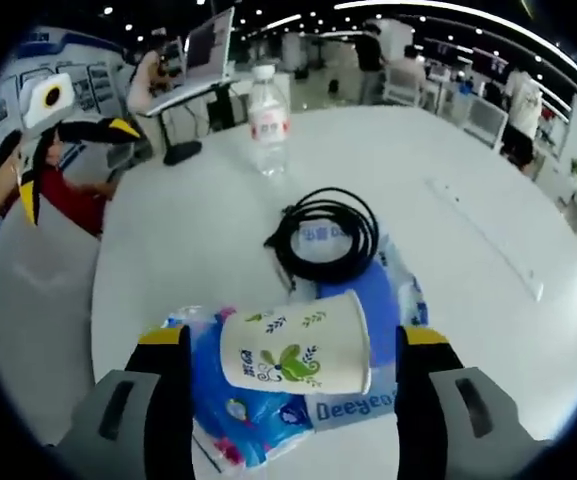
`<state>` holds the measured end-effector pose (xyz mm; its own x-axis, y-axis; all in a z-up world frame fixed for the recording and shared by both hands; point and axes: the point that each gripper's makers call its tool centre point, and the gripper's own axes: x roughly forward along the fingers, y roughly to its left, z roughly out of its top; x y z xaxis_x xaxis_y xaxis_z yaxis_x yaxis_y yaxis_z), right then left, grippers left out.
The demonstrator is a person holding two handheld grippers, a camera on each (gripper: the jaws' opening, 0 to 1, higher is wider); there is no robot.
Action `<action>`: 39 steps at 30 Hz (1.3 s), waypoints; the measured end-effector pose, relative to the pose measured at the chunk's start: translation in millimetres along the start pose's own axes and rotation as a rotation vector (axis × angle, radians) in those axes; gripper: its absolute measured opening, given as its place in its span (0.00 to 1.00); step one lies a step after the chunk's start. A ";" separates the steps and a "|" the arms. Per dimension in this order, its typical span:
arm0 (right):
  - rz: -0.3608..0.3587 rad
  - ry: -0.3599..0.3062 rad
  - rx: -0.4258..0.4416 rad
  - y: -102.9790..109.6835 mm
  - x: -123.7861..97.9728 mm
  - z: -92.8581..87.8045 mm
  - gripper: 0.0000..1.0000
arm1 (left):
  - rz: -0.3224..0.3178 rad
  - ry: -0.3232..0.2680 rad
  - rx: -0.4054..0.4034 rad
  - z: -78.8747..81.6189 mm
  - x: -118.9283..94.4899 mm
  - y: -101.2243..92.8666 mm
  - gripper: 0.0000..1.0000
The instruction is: Arrange the tabletop items into an orderly group along one side of the table until the central work area is clear of visible clutter.
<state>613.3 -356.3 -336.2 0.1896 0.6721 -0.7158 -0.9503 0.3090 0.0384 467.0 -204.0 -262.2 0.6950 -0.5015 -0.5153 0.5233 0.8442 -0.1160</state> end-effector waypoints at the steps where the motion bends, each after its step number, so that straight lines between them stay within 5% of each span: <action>1: 0.003 -0.004 0.003 -0.1 -0.8 0.6 0.83 | 0.000 0.000 0.000 -0.1 -0.1 0.1 0.97; 8: 0.081 -0.049 0.075 -2.0 -11.2 4.1 0.77 | -0.005 0.009 -0.001 -3.3 -0.8 -2.7 0.97; 17: 0.121 -0.029 0.100 -2.7 -18.1 2.8 0.48 | -0.003 0.026 0.020 -5.1 -1.0 -3.0 0.96; 26: 0.160 0.007 0.081 -2.3 -10.6 2.3 0.25 | 0.004 0.039 0.026 -8.6 -4.0 -1.1 0.95; 39: 0.193 -0.023 0.029 12.1 -14.7 18.3 0.06 | 0.019 -0.014 0.019 2.4 -9.7 0.9 0.93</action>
<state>603.6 -350.2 -312.4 0.0109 0.7356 -0.6773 -0.9622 0.1921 0.1933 461.9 -198.8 -255.3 0.7114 -0.4883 -0.5055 0.5191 0.8499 -0.0905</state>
